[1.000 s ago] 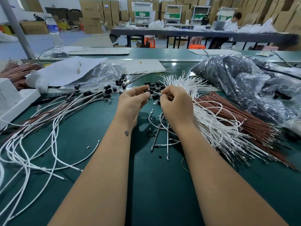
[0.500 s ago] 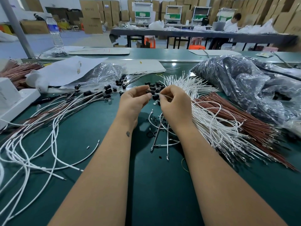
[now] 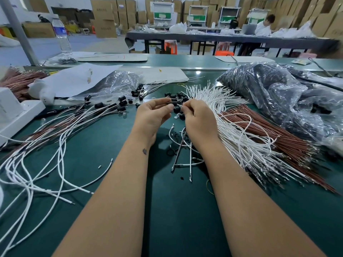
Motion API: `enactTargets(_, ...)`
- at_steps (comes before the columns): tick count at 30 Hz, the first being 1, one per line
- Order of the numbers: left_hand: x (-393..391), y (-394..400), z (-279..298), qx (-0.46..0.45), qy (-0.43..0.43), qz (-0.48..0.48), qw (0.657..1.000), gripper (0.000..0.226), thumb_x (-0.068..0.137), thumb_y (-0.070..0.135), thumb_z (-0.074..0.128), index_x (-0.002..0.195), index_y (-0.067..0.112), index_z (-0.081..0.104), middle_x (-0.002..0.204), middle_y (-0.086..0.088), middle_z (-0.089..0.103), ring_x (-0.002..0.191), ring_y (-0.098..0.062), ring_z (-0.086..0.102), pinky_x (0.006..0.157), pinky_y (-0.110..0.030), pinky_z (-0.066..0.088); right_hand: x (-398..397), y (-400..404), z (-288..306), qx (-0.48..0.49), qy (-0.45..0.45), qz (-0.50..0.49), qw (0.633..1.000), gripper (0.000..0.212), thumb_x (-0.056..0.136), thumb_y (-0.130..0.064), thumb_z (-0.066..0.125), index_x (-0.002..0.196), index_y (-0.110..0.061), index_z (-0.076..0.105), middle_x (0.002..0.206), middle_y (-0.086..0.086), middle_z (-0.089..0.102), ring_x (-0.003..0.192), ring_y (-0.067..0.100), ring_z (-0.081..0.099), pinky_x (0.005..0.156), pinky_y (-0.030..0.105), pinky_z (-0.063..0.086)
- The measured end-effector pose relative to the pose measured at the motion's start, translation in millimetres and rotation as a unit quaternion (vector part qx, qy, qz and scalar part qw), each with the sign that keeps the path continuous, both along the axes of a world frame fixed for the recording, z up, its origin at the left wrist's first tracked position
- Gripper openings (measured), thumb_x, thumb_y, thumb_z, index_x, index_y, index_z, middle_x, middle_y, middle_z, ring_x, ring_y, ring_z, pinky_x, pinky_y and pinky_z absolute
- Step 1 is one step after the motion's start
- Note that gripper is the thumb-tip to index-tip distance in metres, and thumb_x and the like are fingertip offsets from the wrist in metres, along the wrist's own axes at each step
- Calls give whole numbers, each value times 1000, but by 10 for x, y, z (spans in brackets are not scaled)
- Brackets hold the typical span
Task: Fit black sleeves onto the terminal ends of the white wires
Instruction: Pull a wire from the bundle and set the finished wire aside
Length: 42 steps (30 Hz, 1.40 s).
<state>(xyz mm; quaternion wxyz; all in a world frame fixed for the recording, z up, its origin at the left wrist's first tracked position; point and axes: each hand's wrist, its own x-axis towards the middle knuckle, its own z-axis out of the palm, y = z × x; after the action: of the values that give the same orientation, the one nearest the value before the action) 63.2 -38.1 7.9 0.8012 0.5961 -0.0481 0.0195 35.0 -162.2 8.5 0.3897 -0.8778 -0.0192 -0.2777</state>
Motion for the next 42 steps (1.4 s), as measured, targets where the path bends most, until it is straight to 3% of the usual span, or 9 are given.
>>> enactTargets(7, 3, -7, -15, 2, 9, 25, 1000, 4, 85, 13, 71, 84, 13, 66, 61, 9, 67, 64, -5, 62, 72, -20, 55, -22, 12, 16, -24, -13, -1, 1000, 14, 99, -18, 49, 91, -13, 60, 90, 1, 59, 80, 17, 52, 68, 31, 39)
enactTargets(17, 14, -8, -18, -7, -5, -6, 1000, 6, 83, 7, 70, 85, 13, 68, 69, 4, 69, 72, -10, 65, 75, -22, 55, -14, 6, 2, -2, -30, 5, 1000, 5, 93, -12, 58, 89, -14, 60, 85, -4, 56, 75, 12, 50, 65, 23, 38)
enactTargets(22, 11, 5, -29, 13, -21, -17, 1000, 9, 82, 6, 72, 85, 14, 70, 70, 6, 71, 73, -7, 66, 78, -23, 55, -16, -16, 4, -16, -35, -5, 999, 12, 90, -9, 61, 83, -17, 57, 83, -5, 55, 71, 10, 50, 57, 12, 34)
enactTargets(32, 16, -37, -68, 110, -60, -4, 992, 10, 81, 6, 74, 85, 14, 71, 76, 1, 70, 73, -5, 64, 72, -19, 53, -12, -20, -5, -14, -23, -10, 1000, 8, 88, -8, 61, 83, -14, 61, 89, -2, 59, 81, 16, 57, 71, 30, 47)
enactTargets(38, 20, -41, -69, 104, -64, 13, 992, 10, 80, 6, 75, 85, 14, 71, 77, -1, 70, 71, -5, 64, 73, -19, 54, 14, -11, -19, 19, -29, 9, 999, 15, 89, -1, 57, 97, -10, 66, 93, 2, 62, 83, 13, 55, 73, 21, 41)
enactTargets(42, 15, -40, -75, 117, -60, 4, 991, 8, 80, 9, 75, 85, 14, 71, 78, -1, 70, 74, -7, 65, 76, -22, 54, 16, -16, -23, 49, -44, 21, 998, 30, 87, 4, 58, 111, -13, 54, 80, -2, 58, 73, 14, 55, 67, 26, 44)
